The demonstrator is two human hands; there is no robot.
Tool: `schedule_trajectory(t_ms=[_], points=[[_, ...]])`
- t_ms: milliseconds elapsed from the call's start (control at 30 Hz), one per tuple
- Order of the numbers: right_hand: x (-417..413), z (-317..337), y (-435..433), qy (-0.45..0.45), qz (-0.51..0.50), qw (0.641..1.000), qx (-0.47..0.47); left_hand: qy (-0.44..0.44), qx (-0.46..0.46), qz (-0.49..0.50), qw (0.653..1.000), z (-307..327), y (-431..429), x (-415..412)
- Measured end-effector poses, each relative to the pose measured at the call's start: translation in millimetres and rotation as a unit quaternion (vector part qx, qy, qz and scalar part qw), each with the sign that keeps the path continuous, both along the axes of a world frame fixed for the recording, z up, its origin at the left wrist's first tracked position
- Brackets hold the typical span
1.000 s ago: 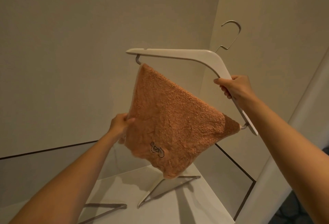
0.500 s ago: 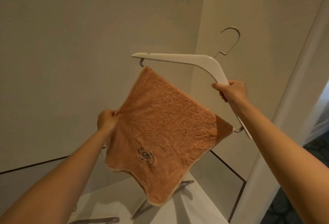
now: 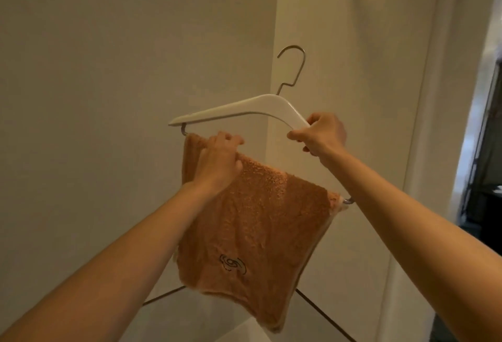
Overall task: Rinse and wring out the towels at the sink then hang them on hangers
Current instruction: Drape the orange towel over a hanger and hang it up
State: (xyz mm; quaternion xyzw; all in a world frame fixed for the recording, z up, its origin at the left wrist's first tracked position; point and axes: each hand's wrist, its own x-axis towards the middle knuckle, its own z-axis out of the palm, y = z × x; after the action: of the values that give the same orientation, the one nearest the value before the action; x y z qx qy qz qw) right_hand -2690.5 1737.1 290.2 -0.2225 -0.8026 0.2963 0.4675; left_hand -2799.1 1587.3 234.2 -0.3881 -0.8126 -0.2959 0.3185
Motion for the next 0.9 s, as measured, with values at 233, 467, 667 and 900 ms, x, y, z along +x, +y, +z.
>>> schedule_trajectory(t_ms=[233,467,667,900], points=[[-13,83,34,0.037,-0.051,0.995,0.075,0.032,-0.047,-0.037,0.998,55,50,-26],[-44,189,78,0.079,-0.064,0.984,0.149,0.066,0.015,-0.03,0.997,152,108,-56],[-67,272,117,0.123,-0.073,0.967,0.213,0.096,0.06,0.01,0.994,231,151,-79],[-97,355,147,0.177,-0.063,0.955,0.23,0.081,0.088,0.019,0.993,324,183,-99]])
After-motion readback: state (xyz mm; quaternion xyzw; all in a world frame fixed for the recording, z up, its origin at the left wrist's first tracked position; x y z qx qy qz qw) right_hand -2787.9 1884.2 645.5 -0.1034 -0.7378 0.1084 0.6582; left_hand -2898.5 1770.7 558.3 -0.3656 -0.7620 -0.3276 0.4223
